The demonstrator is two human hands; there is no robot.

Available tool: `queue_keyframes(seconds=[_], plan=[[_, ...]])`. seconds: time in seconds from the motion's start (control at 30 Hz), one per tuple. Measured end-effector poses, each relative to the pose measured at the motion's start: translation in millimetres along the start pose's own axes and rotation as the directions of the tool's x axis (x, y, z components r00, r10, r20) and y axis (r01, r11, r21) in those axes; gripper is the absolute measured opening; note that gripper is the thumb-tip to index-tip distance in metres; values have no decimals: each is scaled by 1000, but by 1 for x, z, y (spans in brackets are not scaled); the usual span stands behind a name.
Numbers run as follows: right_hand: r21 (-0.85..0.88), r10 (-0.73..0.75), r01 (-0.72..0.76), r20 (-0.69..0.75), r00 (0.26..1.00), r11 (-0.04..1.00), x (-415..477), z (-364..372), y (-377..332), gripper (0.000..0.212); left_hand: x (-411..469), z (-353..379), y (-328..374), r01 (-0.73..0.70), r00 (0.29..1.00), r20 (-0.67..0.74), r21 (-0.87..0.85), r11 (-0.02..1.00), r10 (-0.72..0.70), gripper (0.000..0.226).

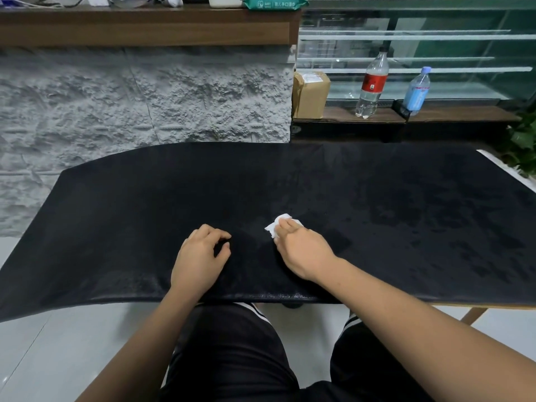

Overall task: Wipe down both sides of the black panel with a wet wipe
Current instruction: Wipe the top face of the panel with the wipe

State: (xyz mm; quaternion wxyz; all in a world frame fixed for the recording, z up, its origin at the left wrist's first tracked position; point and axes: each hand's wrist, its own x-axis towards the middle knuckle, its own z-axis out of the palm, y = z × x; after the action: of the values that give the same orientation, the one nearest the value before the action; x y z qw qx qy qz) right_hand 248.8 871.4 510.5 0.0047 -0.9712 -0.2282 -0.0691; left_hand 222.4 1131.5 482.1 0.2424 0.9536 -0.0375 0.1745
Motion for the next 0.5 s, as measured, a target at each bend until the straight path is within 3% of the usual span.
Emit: queue_keyframes(seconds=[0.3,0.5], plan=[[133,-271,279,-74,960,951,-4,4,-51,37,-1,1,-1,-6,1000,-13,2,1000,6,20],[249,-357,352,-25,934,903,-1,-9,-33,23,-1,0,-1,-6,1000,-13,-5,1000,6,19]])
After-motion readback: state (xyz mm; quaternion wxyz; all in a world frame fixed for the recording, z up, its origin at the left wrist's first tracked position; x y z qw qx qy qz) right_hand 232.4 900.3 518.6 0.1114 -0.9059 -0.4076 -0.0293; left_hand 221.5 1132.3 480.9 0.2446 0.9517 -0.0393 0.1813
